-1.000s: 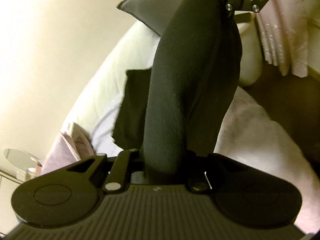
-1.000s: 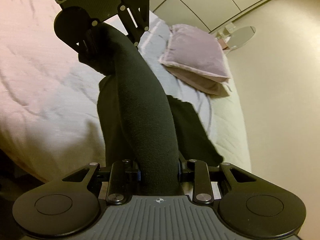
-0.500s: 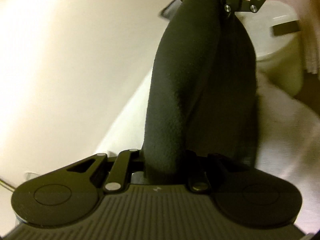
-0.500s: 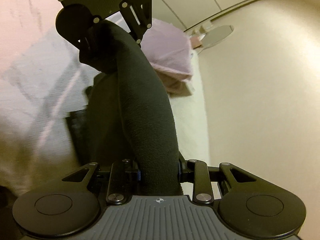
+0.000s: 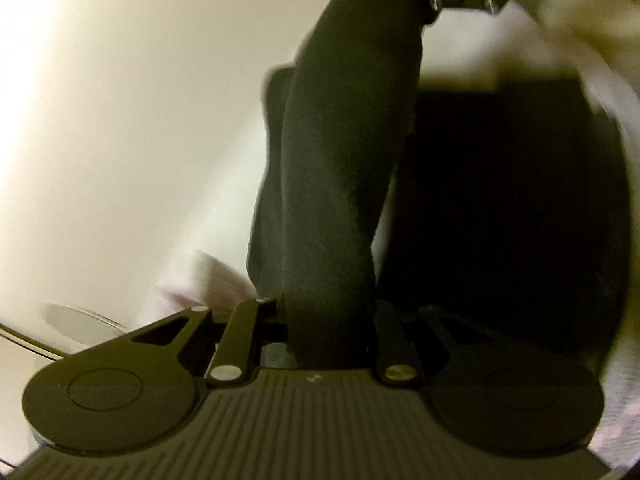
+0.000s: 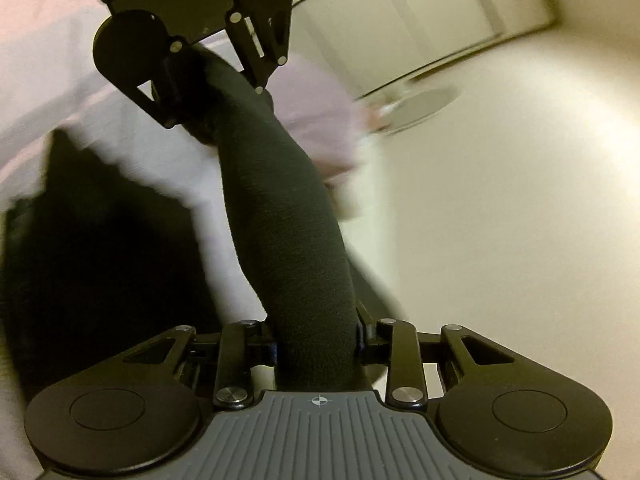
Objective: Fold clothes
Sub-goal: 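Carry the lifted sweater with both grippers toward the stack of folded jeans, then lower the sweater onto the jeans stack with both grippers, release and straighten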
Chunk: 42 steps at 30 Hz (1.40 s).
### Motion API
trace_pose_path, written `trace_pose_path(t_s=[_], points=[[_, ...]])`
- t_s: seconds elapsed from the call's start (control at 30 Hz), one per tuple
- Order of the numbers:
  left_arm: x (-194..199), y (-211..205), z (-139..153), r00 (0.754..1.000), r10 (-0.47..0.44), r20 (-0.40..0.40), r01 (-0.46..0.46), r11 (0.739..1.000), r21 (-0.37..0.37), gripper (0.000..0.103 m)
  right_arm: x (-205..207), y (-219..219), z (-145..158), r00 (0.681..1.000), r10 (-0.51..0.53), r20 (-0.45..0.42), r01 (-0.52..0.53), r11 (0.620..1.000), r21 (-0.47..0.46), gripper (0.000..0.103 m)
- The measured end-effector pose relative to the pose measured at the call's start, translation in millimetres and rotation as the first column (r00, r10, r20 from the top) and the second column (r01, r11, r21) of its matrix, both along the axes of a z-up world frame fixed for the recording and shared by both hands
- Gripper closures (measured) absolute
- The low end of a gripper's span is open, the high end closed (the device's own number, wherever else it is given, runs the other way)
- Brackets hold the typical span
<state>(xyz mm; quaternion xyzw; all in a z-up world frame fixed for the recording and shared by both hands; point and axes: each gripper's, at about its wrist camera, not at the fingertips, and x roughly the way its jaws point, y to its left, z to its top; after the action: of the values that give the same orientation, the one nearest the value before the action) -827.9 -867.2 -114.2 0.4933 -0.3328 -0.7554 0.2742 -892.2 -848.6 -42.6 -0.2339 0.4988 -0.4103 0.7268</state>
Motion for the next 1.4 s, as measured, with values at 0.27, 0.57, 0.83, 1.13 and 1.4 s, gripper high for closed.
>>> trace_pose_path(t_s=[0.27, 0.57, 0.83, 1.13, 1.4], points=[[-0.9, 19.9, -79.1, 0.998, -0.008, 0.065, 0.008, 1.0, -0.002, 0.073, -17.3, 23.8, -85.1, 0.998, 0.032, -0.045, -0.025, 0.988, 0.15, 0.059], [9.8, 24.9, -69.0, 0.994, -0.053, 0.091, 0.059, 0.997, -0.056, 0.084, -30.9, 39.0, -104.2, 0.995, -0.033, -0.092, 0.045, 0.991, 0.125, 0.056], [10.9, 20.1, -89.3, 0.991, -0.069, 0.114, 0.076, 0.995, -0.062, 0.088, -21.5, 39.2, -106.4, 0.992, -0.083, -0.093, 0.092, 0.991, 0.102, 0.08], [16.4, 53.5, -80.9, 0.995, -0.026, 0.096, 0.036, 0.994, -0.104, 0.07, -23.9, 53.6, -111.6, 0.986, -0.071, -0.153, 0.088, 0.991, 0.104, 0.068], [61.2, 78.4, -60.4, 0.987, 0.162, 0.01, -0.162, 0.986, 0.026, 0.067, -18.7, 54.1, -96.7, 0.985, -0.155, -0.075, 0.166, 0.971, 0.169, 0.06]])
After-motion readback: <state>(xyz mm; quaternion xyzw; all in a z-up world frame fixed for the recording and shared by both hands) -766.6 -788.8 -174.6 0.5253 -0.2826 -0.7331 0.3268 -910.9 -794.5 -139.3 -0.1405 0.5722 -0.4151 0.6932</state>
